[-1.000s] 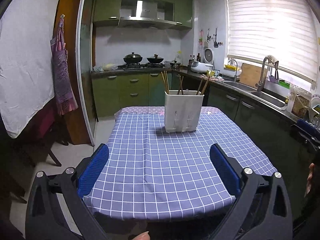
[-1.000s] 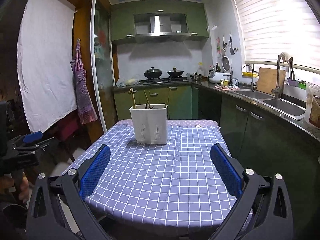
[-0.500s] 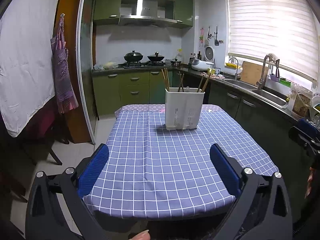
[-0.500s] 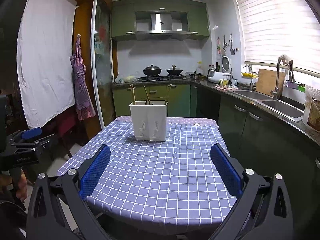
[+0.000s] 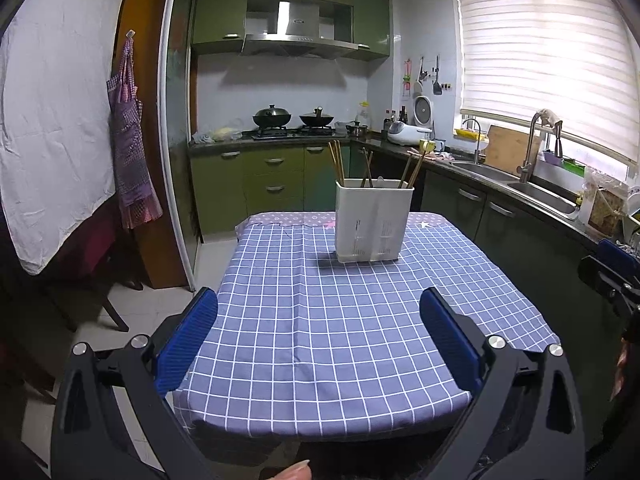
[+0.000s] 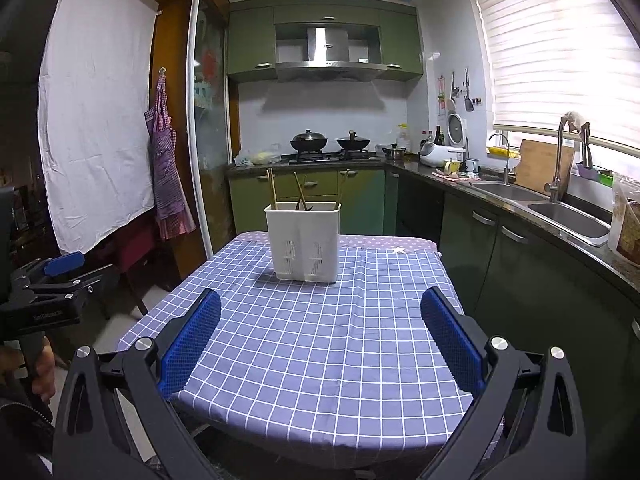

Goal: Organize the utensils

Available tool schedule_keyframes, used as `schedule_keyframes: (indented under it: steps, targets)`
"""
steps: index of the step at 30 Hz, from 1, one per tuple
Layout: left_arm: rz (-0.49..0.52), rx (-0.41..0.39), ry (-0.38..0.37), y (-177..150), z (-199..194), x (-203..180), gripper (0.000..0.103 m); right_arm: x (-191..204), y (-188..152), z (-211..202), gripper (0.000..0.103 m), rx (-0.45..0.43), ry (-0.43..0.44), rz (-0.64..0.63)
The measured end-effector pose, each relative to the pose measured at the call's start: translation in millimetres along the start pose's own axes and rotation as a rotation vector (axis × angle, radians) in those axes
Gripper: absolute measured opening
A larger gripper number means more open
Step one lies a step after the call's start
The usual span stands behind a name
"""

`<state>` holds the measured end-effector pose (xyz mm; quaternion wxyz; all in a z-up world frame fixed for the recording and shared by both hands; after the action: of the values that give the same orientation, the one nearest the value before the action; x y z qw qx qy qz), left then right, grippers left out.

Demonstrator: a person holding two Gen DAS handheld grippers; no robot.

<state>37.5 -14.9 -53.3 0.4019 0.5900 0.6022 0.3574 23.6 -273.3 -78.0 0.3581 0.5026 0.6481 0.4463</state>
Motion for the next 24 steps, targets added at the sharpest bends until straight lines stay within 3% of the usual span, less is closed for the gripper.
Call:
schedule_keyframes:
  steps: [24]
  targets:
    - [0.000, -0.002, 0.000, -1.3, -0.6, -1.8, 0.096, 1.3, -2.5, 2.9, 0.098, 0.012, 0.009, -0.012]
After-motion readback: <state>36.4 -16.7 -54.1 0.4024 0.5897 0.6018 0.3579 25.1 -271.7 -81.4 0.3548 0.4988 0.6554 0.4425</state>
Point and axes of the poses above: each gripper's, at about its wrist camera, not at the fingertips, and z roughly the way its jaws point, x to its left, y to its top, the point moved 3 cm from there along z, roughly the way its jaws point, and after that the axes turned 3 degrees about -z, right-handed, at the moved point
